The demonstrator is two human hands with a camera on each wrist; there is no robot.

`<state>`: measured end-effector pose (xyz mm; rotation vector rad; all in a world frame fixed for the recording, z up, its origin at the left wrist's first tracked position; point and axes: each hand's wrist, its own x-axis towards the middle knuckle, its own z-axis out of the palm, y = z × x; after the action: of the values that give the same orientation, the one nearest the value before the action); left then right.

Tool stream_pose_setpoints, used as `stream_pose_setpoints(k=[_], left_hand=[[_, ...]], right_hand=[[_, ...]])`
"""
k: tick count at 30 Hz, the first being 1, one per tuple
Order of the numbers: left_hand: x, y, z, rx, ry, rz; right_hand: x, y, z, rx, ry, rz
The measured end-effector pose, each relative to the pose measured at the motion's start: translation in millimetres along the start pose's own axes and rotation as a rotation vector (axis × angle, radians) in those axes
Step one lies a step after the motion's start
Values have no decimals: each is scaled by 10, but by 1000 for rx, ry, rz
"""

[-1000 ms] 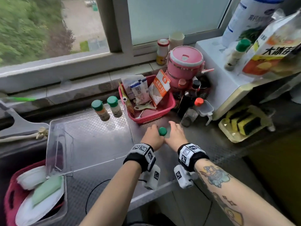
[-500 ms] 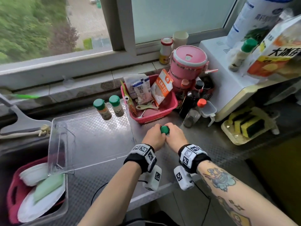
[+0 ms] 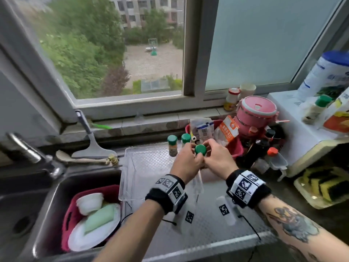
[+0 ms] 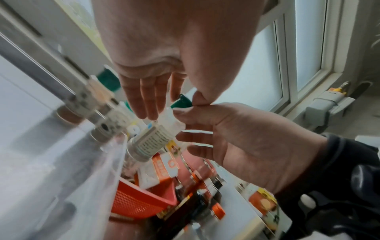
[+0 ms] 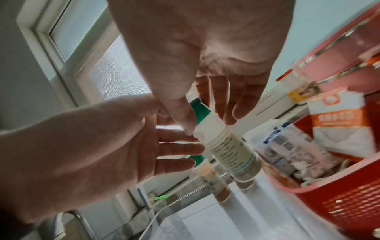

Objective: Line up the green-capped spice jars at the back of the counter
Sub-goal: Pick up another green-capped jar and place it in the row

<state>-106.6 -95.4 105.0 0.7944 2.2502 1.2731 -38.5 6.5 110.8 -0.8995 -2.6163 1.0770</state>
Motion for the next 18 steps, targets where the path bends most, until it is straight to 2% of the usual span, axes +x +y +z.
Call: stream_pose_setpoints(k=[4, 9, 13, 18], left_hand=[[45, -241, -486, 75, 98, -48], [158, -522, -849, 80, 170, -118], [331, -657, -975, 112, 173, -144], [548, -786, -1013, 122, 142, -159]], right_hand=[[206, -358, 460, -45, 11, -61], [409, -668, 867, -269, 56, -114], [538, -814, 996, -467, 116, -177], [745, -859, 1050, -571, 70, -186]])
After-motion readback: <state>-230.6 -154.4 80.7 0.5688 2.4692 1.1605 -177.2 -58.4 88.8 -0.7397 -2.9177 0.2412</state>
